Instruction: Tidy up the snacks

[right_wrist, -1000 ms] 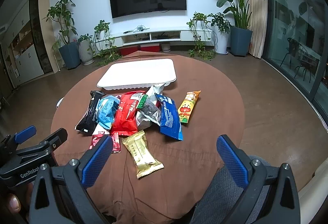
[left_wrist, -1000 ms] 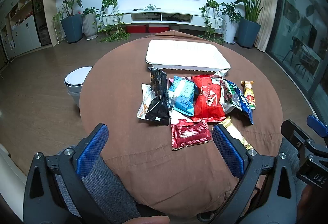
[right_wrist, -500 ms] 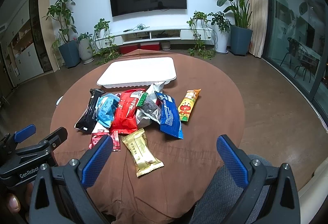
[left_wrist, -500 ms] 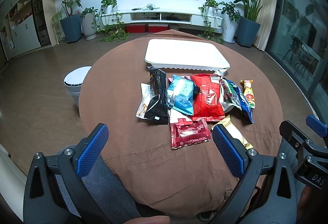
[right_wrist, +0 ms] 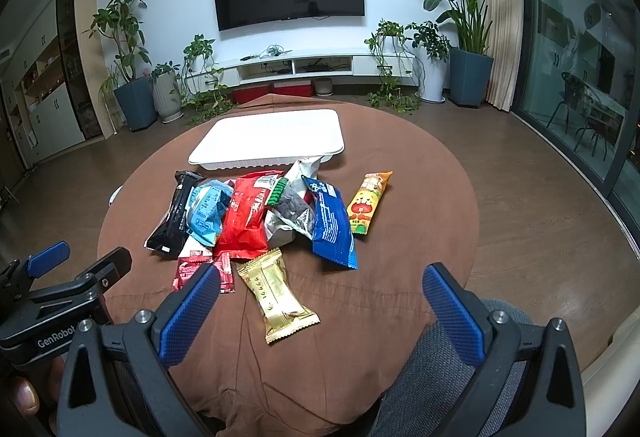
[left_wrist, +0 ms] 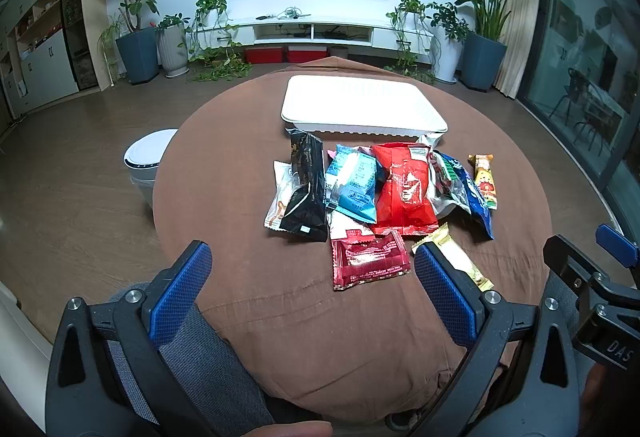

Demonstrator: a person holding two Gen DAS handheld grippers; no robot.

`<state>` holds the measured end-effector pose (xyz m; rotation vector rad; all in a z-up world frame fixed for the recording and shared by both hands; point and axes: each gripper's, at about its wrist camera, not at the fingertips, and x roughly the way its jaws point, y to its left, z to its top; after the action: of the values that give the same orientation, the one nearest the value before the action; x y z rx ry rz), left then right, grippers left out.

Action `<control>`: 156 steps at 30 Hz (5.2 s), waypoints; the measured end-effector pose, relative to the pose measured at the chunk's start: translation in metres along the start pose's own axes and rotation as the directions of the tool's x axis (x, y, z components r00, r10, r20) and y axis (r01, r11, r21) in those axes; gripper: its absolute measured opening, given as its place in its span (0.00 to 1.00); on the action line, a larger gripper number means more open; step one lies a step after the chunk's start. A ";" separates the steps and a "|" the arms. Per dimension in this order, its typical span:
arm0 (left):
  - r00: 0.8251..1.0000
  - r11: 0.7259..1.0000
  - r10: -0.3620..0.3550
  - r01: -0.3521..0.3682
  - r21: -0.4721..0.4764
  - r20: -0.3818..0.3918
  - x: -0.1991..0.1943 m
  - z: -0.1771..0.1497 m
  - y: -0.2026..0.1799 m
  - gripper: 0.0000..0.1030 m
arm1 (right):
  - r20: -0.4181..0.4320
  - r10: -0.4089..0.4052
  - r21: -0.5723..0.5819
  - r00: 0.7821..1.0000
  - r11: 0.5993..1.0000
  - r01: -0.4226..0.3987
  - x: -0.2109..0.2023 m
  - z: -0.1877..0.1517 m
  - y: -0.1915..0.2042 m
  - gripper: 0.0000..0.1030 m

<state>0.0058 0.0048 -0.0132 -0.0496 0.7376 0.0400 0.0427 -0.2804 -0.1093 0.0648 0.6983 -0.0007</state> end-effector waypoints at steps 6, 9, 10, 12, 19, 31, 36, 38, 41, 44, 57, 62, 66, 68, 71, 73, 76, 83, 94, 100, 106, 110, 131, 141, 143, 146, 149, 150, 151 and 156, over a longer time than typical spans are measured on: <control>1.000 1.000 0.000 0.000 0.001 -0.001 0.001 -0.001 0.000 1.00 | -0.001 0.000 0.000 1.000 1.000 0.000 0.000 0.000 0.000 1.00; 1.000 1.000 0.000 0.000 0.002 -0.001 0.001 -0.001 -0.001 1.00 | -0.001 0.000 0.000 1.000 1.000 0.000 0.000 0.000 0.000 1.00; 1.000 1.000 0.000 0.000 0.002 -0.001 0.001 -0.002 0.000 1.00 | -0.002 0.000 0.000 1.000 1.000 0.000 0.000 0.000 0.000 1.00; 1.000 1.000 0.001 -0.001 0.001 -0.002 0.001 -0.001 -0.001 1.00 | -0.002 0.001 0.000 1.000 1.000 -0.001 0.000 0.000 0.000 1.00; 1.000 1.000 0.000 0.000 0.002 -0.003 0.002 -0.002 -0.001 1.00 | -0.003 0.001 0.000 1.000 1.000 -0.001 0.000 0.000 0.000 1.00; 0.997 0.997 -0.059 0.061 -0.043 0.051 0.017 0.002 0.022 1.00 | -0.028 0.093 0.134 0.995 0.987 -0.088 0.011 -0.013 -0.015 1.00; 0.965 0.969 -0.223 0.203 -0.144 -0.138 0.053 0.003 0.046 1.00 | -0.018 0.166 0.185 0.986 0.970 -0.160 0.013 -0.019 -0.024 1.00; 0.951 0.966 -0.223 0.186 -0.180 -0.213 0.068 -0.003 0.054 1.00 | -0.037 0.149 0.126 0.988 0.982 -0.143 0.013 -0.022 -0.019 1.00; 0.955 0.973 -0.195 0.159 -0.169 -0.223 0.074 -0.004 0.059 1.00 | -0.100 0.147 0.097 0.984 0.986 -0.137 0.016 -0.025 -0.015 1.00; 0.943 0.964 -0.232 0.191 -0.183 -0.239 0.081 0.001 0.065 1.00 | -0.138 0.163 0.095 0.977 0.984 -0.151 0.018 -0.028 -0.016 1.00; 0.915 0.935 -0.354 0.347 -0.071 -0.194 0.057 -0.020 0.041 0.99 | -0.274 0.221 0.017 0.936 0.974 -0.225 0.039 -0.016 0.008 0.88; 0.922 0.939 -0.333 0.344 0.022 -0.196 0.061 -0.015 0.030 0.98 | -0.324 0.235 -0.003 0.916 0.968 -0.249 0.057 -0.015 0.010 0.73; 0.885 0.886 -0.398 0.439 0.149 -0.239 0.067 -0.002 0.021 0.93 | -0.370 0.203 -0.072 0.906 0.967 -0.246 0.067 -0.015 0.013 0.68; 0.863 0.854 -0.425 0.482 0.195 -0.273 0.074 0.003 0.018 0.87 | -0.375 0.204 -0.091 0.904 0.963 -0.255 0.070 -0.013 0.014 0.63; 0.840 0.824 -0.449 0.521 0.221 -0.305 0.081 0.008 0.018 0.87 | -0.389 0.196 -0.109 0.900 0.960 -0.257 0.076 -0.011 0.016 0.63; 0.824 0.798 -0.465 0.548 0.251 -0.323 0.083 0.010 0.015 0.87 | -0.403 0.217 -0.100 0.889 0.955 -0.278 0.083 -0.010 0.017 0.63; 0.823 0.763 -0.447 0.555 0.331 -0.349 0.084 0.012 0.006 0.82 | -0.432 0.222 -0.112 0.874 0.949 -0.296 0.091 -0.014 0.023 0.63; 0.805 0.696 -0.424 0.583 0.419 -0.415 0.092 0.015 -0.007 0.47 | -0.427 0.162 -0.215 0.890 0.938 -0.273 0.097 -0.014 0.036 0.52; 0.793 0.630 -0.406 0.603 0.489 -0.454 0.101 0.007 -0.032 0.47 | -0.410 0.218 -0.148 0.886 0.942 -0.300 0.091 -0.016 0.019 0.32; 0.797 0.604 -0.376 0.597 0.528 -0.472 0.114 0.012 -0.049 0.41 | -0.406 0.282 -0.064 0.870 0.940 -0.335 0.088 -0.020 0.010 0.32; 0.815 0.574 -0.296 0.569 0.589 -0.499 0.128 0.007 -0.065 0.40 | -0.405 0.323 -0.012 0.856 0.934 -0.358 0.088 -0.022 0.000 0.32; 0.816 0.582 -0.255 0.558 0.592 -0.518 0.140 0.006 -0.065 0.40 | -0.402 0.329 -0.012 0.854 0.931 -0.364 0.086 -0.023 0.000 0.32; 0.820 0.656 -0.247 0.533 0.534 -0.516 0.150 -0.001 -0.063 0.20 | -0.398 0.309 -0.053 0.864 0.932 -0.358 0.083 -0.027 0.009 0.32; 0.806 0.705 -0.319 0.554 0.444 -0.499 0.133 -0.006 -0.039 0.16 | -0.382 0.312 -0.052 0.870 0.933 -0.357 0.078 -0.024 0.010 0.32; 0.796 0.718 -0.352 0.567 0.403 -0.493 0.131 -0.004 -0.033 0.16 | -0.381 0.321 -0.039 0.867 0.931 -0.362 0.078 -0.023 0.009 0.32; 0.786 0.736 -0.391 0.580 0.350 -0.479 0.126 -0.003 -0.027 0.16 | -0.379 0.337 -0.020 0.862 0.928 -0.371 0.078 -0.022 0.008 0.32; 0.779 0.748 -0.431 0.591 0.301 -0.456 0.119 -0.004 -0.022 0.16 | -0.377 0.348 -0.006 0.858 0.926 -0.378 0.077 -0.022 0.006 0.32; 0.777 0.752 -0.442 0.594 0.287 -0.448 0.116 -0.003 -0.021 0.16 | -0.376 0.353 -0.002 0.857 0.924 -0.382 0.076 -0.022 0.004 0.32; 0.774 0.756 -0.459 0.598 0.264 -0.437 0.114 -0.002 -0.018 0.16 | -0.376 0.358 0.004 0.855 0.923 -0.384 0.076 -0.022 0.004 0.32; 0.755 0.772 -0.524 0.617 0.155 -0.393 0.109 0.009 0.001 0.16 | -0.360 0.407 0.050 0.840 0.907 -0.418 0.069 -0.016 -0.003 0.32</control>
<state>0.0924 0.0086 -0.0804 -0.0151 1.0327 -0.6895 0.0856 -0.2807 -0.1657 0.1903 1.0457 0.4497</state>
